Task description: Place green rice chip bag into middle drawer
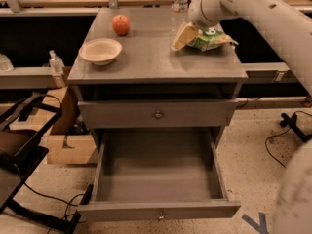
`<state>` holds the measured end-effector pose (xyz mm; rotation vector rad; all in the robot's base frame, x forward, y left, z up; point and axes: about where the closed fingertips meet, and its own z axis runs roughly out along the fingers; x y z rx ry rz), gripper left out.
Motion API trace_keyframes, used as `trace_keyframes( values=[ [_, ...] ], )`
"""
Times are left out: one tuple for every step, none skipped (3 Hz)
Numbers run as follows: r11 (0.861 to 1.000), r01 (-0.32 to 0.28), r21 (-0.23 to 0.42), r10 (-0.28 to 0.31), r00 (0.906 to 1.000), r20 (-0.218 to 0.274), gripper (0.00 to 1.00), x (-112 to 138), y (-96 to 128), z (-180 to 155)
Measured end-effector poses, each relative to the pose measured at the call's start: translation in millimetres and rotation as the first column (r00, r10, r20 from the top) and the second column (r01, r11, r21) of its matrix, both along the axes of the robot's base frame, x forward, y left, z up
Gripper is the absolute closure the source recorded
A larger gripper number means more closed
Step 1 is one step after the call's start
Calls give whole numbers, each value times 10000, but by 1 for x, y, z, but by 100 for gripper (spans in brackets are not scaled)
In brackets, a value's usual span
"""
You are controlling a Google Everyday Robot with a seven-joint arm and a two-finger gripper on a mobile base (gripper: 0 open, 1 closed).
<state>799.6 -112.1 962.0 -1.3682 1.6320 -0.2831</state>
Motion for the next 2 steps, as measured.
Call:
trace_keyframes(
  values=[
    [9989, 457, 79, -456, 9989, -135, 0, 52, -4, -15],
    [9968, 739, 307, -727, 9966, -400, 0, 72, -14, -27]
  ],
)
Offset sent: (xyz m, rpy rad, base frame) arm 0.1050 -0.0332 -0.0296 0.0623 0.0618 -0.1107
